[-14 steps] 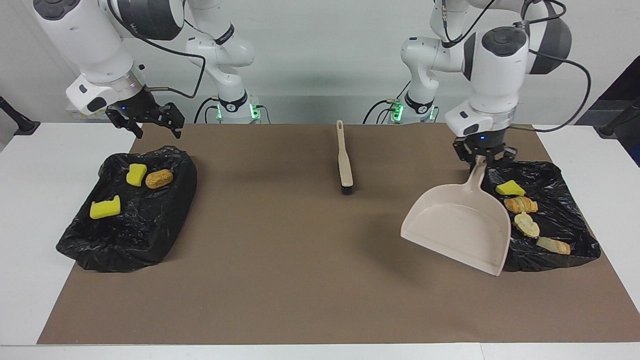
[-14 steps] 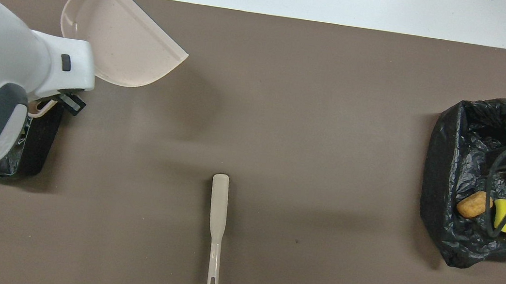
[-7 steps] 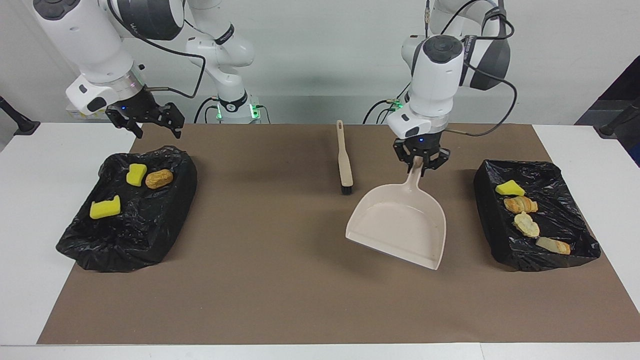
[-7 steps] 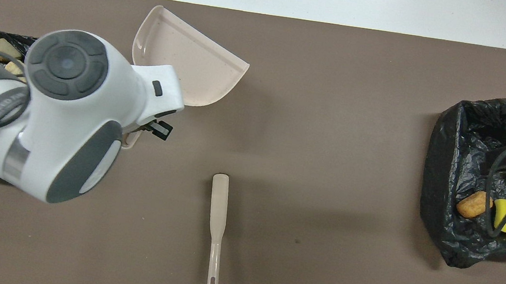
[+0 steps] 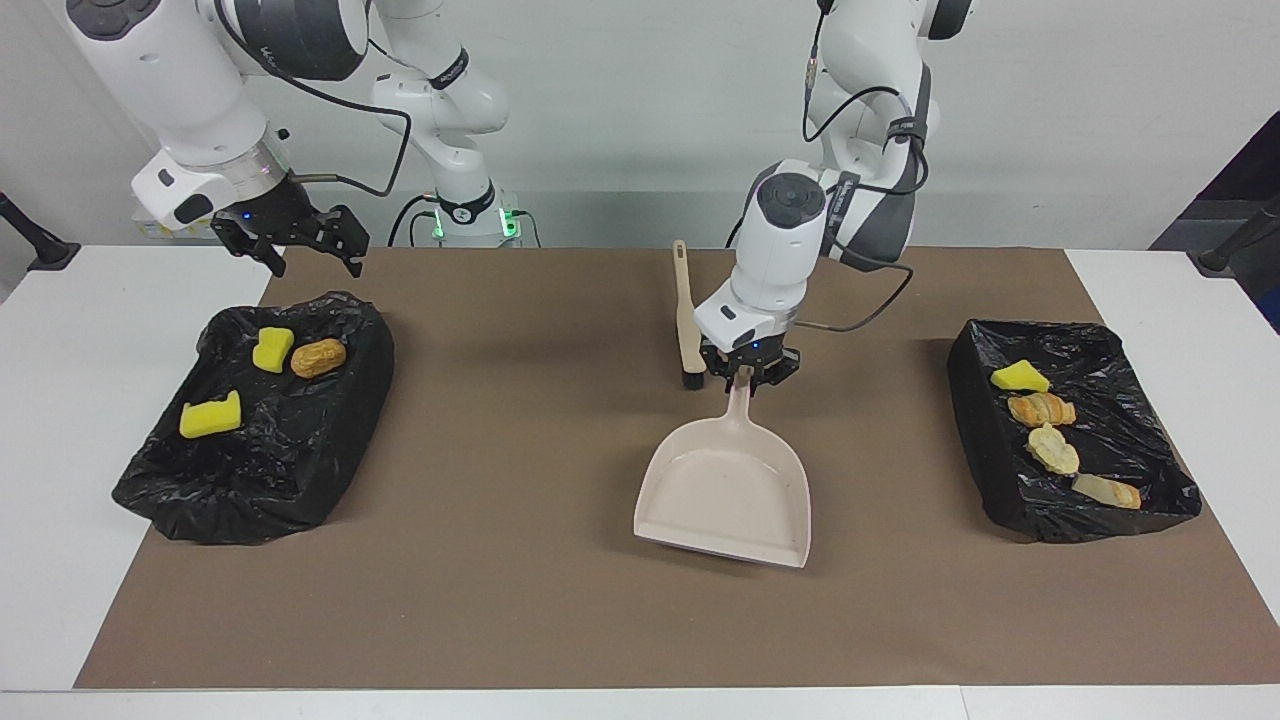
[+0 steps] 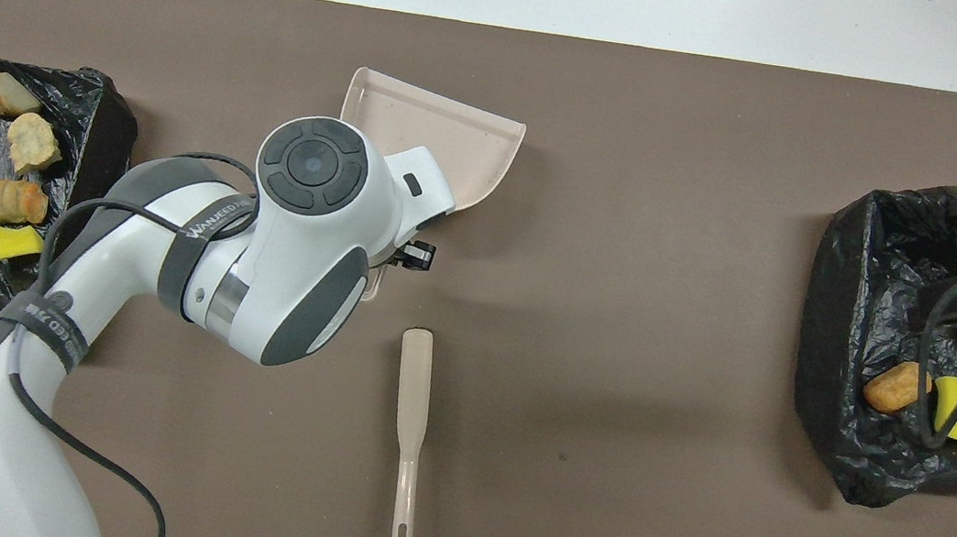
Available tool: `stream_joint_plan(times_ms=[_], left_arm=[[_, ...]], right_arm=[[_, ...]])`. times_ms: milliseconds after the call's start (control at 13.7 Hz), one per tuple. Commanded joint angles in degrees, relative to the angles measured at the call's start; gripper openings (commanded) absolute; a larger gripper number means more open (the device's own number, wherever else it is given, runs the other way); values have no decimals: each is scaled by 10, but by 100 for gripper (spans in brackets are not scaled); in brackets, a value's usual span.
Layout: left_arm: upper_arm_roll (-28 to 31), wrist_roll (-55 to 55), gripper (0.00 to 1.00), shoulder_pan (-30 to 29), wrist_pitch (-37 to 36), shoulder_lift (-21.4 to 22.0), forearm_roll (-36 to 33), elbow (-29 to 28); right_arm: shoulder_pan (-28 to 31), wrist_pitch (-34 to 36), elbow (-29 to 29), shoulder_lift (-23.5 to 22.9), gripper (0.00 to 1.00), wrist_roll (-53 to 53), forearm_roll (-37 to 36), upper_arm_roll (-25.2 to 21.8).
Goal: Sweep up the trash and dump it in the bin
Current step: 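Set the dustpan down at the table center with the left gripper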
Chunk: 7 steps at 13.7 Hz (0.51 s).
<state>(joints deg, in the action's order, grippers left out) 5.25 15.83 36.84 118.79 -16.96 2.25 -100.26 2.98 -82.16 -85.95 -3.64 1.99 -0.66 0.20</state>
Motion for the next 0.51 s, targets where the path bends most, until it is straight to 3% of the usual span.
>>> stream_joint_plan(times_ms=[0,437], left_arm=[[10,32,0,24,55,-2,9,-30],[10,90,0,40,115,11,25,-87]], right_arm=[[3,7,3,-1,100,-8,12,2],[3,7,3,-1,100,-8,12,2]])
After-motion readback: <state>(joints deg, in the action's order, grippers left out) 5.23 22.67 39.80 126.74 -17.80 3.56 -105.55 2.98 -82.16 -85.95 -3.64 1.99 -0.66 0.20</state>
